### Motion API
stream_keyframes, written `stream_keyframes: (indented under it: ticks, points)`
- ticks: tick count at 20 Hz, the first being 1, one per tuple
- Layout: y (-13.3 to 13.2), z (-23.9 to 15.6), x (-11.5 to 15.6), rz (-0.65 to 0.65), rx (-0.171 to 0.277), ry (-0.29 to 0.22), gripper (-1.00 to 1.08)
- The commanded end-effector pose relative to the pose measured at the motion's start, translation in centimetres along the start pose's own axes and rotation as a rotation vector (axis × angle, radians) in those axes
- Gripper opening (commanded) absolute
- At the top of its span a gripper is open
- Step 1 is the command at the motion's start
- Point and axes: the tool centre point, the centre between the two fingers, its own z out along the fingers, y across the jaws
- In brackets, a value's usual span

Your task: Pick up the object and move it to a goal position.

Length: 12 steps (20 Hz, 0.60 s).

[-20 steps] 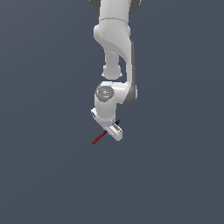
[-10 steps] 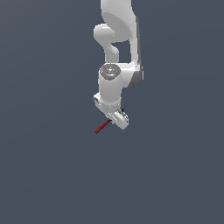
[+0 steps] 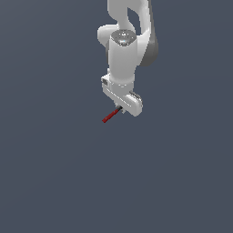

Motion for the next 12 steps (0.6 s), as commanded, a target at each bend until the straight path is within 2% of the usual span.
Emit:
stream_keyframes:
  ticks: [1, 7, 12]
  points:
    - [0.1, -2.0, -0.8, 0.0, -0.001, 0.0, -1.0]
    - [0.1, -5.6, -2.1, 0.0, -0.001, 0.001, -1.0]
    - [0.0, -7.0, -2.6, -0.001, -0.001, 0.0, -1.0]
